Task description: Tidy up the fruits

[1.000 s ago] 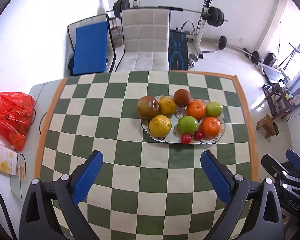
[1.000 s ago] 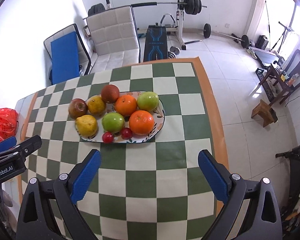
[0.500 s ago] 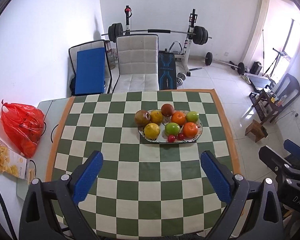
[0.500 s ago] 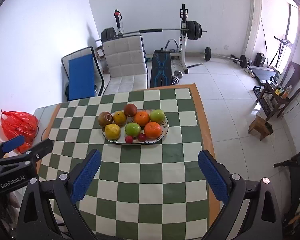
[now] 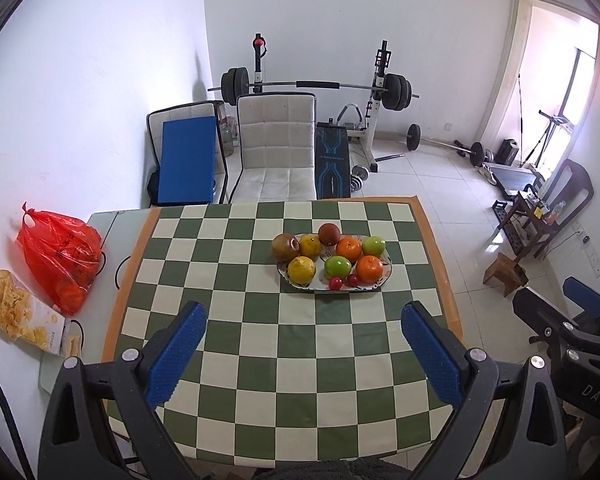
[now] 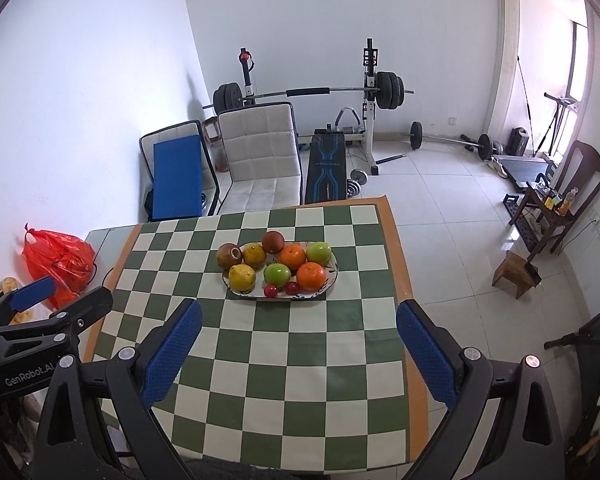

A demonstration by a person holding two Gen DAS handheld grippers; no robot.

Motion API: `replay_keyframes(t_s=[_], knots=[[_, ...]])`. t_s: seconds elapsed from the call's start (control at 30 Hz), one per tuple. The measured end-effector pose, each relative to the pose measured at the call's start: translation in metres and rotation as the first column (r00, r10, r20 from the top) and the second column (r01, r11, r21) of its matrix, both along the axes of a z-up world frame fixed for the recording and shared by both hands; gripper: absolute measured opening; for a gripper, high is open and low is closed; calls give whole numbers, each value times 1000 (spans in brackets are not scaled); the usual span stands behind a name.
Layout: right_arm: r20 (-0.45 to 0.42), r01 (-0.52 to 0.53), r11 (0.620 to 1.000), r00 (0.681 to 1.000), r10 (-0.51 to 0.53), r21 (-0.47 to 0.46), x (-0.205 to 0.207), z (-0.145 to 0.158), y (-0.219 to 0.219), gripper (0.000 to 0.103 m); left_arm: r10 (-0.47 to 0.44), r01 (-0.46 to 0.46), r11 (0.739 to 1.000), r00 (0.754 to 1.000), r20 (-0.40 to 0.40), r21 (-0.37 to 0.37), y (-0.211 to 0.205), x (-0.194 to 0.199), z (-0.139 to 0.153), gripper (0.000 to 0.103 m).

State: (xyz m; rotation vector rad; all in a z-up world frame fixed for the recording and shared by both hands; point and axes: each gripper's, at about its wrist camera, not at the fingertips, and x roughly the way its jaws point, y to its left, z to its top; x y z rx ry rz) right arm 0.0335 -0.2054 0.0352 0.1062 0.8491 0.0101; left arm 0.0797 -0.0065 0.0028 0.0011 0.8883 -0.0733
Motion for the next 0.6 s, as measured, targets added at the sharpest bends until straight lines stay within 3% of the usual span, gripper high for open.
replay_keyframes(t_s=[0.6], knots=[[20,7,1000,1000,-7,7,-9,13,-4,100,13,-13,1000,1000,1,-11,-2,1,3,100]])
